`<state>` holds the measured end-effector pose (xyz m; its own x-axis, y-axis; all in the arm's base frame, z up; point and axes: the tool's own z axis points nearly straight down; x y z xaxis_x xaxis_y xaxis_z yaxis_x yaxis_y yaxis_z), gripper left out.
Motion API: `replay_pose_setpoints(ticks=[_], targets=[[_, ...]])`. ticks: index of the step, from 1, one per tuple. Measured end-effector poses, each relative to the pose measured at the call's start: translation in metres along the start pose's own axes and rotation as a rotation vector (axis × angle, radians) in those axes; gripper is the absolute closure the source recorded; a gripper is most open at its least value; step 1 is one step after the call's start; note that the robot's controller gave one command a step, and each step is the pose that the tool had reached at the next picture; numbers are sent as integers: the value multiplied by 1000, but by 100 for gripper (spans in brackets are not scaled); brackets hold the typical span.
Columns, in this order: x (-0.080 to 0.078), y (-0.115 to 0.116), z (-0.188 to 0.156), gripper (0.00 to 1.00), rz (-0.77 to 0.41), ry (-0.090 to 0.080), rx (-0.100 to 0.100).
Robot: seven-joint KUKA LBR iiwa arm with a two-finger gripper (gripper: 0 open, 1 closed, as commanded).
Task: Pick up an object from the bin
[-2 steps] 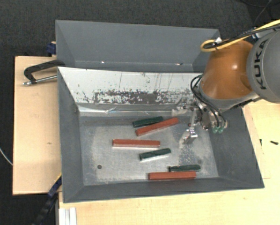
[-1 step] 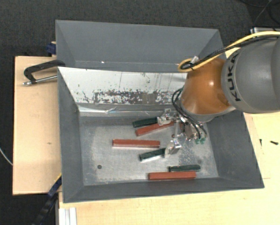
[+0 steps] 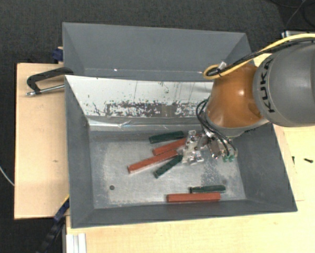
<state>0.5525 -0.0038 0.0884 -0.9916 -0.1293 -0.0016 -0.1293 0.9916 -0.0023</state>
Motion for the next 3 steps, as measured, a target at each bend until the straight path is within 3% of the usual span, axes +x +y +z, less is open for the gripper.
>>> replay_pose_setpoints(ticks=[1, 2, 3], targets=[[0, 0, 0, 100, 0, 0, 0], [40, 11, -160, 100, -3, -9, -2], [40, 11, -157, 100, -4, -4, -2]])
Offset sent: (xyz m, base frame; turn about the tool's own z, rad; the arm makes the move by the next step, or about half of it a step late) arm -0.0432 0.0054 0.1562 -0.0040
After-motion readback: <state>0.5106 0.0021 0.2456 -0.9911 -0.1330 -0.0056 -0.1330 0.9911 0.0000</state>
